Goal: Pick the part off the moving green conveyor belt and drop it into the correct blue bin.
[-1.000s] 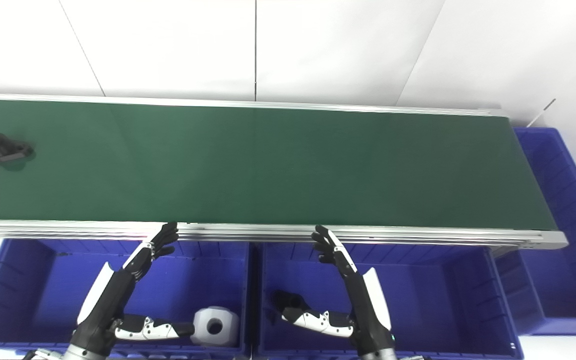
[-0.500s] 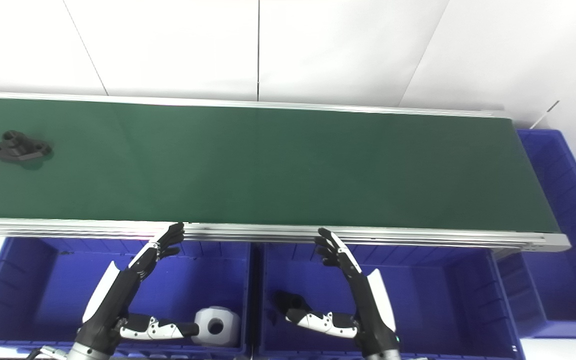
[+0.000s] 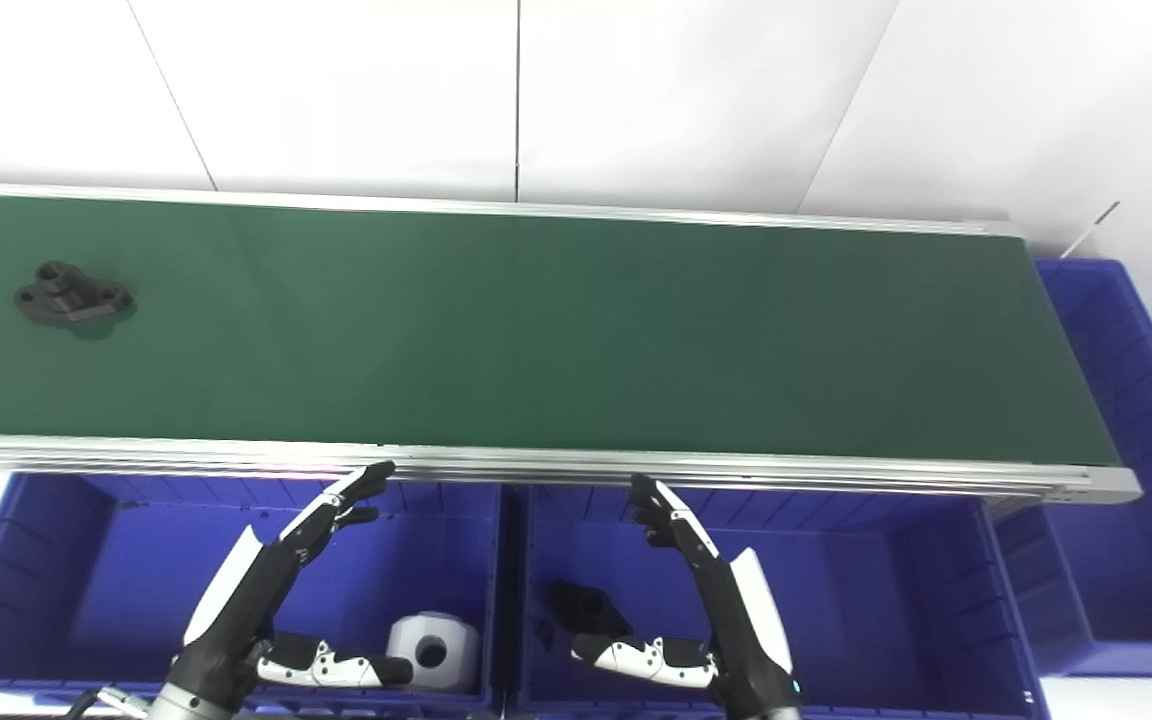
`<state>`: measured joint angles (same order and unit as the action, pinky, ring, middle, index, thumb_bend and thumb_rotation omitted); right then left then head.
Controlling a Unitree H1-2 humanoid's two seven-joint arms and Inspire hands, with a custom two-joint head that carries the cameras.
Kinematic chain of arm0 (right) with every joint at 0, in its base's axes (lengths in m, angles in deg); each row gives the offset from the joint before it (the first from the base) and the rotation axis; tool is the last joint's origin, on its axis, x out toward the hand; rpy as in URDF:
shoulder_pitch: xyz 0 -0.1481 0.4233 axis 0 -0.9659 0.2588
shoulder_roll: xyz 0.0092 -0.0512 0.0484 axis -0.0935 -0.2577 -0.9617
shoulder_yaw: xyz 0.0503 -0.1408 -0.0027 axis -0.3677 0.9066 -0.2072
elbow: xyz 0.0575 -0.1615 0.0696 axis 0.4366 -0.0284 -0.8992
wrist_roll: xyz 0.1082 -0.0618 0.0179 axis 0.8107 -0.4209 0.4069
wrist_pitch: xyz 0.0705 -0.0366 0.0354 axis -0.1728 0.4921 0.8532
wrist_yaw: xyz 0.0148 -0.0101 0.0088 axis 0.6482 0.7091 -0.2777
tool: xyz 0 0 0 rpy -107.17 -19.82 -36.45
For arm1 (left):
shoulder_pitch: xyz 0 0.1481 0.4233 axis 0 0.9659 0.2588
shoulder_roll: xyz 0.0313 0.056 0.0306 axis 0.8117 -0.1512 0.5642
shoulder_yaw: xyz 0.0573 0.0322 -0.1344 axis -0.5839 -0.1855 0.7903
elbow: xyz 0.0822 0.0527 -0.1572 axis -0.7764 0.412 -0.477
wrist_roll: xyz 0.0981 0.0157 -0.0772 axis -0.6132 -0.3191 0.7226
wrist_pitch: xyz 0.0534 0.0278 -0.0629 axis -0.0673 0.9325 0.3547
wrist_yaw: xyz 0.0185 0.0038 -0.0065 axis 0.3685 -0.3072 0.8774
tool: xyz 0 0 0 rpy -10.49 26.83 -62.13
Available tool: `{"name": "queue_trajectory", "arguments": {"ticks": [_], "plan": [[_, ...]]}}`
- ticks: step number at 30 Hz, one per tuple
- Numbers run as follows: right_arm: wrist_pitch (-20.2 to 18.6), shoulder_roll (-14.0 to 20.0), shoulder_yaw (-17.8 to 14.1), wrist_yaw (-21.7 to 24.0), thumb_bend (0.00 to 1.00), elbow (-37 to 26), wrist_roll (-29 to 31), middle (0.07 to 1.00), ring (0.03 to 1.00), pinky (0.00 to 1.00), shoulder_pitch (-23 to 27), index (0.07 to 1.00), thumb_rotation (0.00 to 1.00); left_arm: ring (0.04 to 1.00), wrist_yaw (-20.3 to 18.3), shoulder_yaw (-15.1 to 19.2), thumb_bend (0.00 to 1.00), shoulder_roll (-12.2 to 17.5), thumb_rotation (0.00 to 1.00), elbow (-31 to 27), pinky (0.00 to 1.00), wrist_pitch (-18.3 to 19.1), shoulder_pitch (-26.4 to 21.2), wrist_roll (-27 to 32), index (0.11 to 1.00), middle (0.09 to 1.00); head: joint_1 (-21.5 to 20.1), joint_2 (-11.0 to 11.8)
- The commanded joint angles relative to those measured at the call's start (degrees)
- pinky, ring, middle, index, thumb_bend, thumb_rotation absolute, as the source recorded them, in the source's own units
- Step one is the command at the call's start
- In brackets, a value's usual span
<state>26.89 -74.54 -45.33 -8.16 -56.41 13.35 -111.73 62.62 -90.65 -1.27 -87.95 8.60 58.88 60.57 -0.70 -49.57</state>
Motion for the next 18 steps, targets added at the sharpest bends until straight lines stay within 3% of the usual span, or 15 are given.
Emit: {"name": "queue_trajectory", "arguments": {"ticks": [1, 18], "plan": [[-0.68, -0.13, -0.37, 0.15, 0.88, -1.95, -0.91, 0.865, 0.821, 0.76, -0.16, 0.904, 0.33, 0.915, -0.90, 0.39, 0.85, 0.28, 0.25, -1.53, 0.84, 0.51, -0.16, 1.10, 0.904, 0.934, 0.03, -0.04], [-1.08, -0.67, -0.41, 0.56, 0.89, -1.71, -1.32, 0.872, 0.830, 0.78, 0.25, 0.908, 0.35, 0.899, -3.60, 1.56, 0.85, -0.03, 0.22, -1.64, 0.82, 2.53, -0.27, 3.44, 0.908, 0.931, 0.06, 0.17]]}}
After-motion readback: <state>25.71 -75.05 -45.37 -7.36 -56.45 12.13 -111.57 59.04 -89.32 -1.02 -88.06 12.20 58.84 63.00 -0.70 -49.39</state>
